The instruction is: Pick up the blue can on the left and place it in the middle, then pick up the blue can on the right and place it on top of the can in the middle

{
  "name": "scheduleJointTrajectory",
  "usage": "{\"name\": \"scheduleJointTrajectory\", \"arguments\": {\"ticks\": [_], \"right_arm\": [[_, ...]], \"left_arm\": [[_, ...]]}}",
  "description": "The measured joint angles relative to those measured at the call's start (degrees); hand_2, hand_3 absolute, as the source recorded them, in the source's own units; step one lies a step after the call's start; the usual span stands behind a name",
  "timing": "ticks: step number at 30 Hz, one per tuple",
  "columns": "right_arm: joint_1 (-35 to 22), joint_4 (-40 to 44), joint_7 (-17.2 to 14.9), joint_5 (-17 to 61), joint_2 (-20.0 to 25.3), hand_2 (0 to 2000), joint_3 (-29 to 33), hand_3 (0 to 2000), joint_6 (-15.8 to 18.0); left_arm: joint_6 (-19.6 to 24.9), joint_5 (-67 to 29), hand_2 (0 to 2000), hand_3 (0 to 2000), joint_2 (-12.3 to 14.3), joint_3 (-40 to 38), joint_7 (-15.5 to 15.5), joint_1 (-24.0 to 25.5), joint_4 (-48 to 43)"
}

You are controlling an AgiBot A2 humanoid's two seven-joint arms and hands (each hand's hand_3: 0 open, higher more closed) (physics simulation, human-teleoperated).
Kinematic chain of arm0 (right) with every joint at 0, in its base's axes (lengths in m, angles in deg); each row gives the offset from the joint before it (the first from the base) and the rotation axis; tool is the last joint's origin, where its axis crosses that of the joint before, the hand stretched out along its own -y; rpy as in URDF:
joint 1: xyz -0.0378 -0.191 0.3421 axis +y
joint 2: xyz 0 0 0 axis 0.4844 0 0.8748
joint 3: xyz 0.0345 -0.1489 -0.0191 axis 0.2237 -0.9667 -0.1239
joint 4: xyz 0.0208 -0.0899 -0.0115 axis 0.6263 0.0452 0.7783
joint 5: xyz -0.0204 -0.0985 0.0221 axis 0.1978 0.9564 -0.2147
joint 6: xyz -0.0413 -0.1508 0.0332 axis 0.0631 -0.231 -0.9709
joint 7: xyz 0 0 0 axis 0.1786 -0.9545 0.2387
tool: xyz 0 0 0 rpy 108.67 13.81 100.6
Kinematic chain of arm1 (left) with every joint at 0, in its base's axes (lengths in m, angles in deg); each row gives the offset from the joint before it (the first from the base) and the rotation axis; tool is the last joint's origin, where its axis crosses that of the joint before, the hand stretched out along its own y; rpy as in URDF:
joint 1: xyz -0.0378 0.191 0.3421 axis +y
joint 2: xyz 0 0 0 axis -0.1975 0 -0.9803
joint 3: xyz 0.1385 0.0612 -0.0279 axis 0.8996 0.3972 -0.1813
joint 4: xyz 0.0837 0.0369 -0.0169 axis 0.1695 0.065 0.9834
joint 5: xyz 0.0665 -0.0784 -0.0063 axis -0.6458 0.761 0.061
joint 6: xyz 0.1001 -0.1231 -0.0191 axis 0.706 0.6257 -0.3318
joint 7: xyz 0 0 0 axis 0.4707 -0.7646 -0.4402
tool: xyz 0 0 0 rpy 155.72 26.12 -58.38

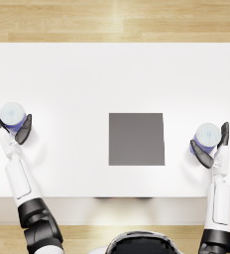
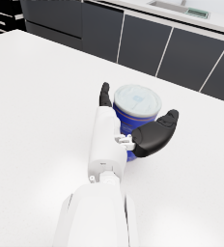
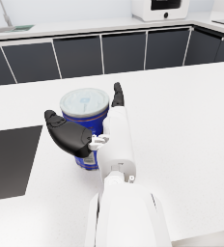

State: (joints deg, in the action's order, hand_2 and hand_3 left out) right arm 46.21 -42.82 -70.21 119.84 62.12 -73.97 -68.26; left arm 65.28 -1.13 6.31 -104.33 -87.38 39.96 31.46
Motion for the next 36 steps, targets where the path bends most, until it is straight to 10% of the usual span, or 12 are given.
{"name": "scheduleJointTrajectory", "arguments": {"ticks": [12,13,14,15,18,36], "right_arm": [[-3.53,7.89,0.02,0.04,0.82,0,-1.4,0,-0.09],[-3.81,8.29,0.02,0.03,0.87,0,-1.56,0,-0.09],[-3.94,8.42,0.02,0.04,0.93,1361,-1.66,327,-0.09],[-3.91,8.36,0.08,0.05,0.97,2000,-1.62,653,0.79],[-3.39,7.25,0.13,0.03,1.26,2000,-1.39,1520,3.02],[-3.55,-15.55,0.58,0.02,2.75,2000,-5.25,1520,4.14]], "left_arm": [[0.01,-0.01,0,0,-0.97,1.74,0.0,-4.85,9.85],[0.02,-0.01,1361,327,-1.04,1.96,0.0,-5.23,10.58],[0.29,-0.01,2000,653,-1.1,2.14,-0.01,-5.51,11.09],[0.68,-0.02,2000,980,-1.07,2.11,0.04,-5.47,11.01],[0.97,-0.01,2000,1520,-0.75,1.93,0.16,-4.24,8.38],[2.35,-0.01,2000,1520,1.86,18.3,0.23,6.98,-29.79]]}}
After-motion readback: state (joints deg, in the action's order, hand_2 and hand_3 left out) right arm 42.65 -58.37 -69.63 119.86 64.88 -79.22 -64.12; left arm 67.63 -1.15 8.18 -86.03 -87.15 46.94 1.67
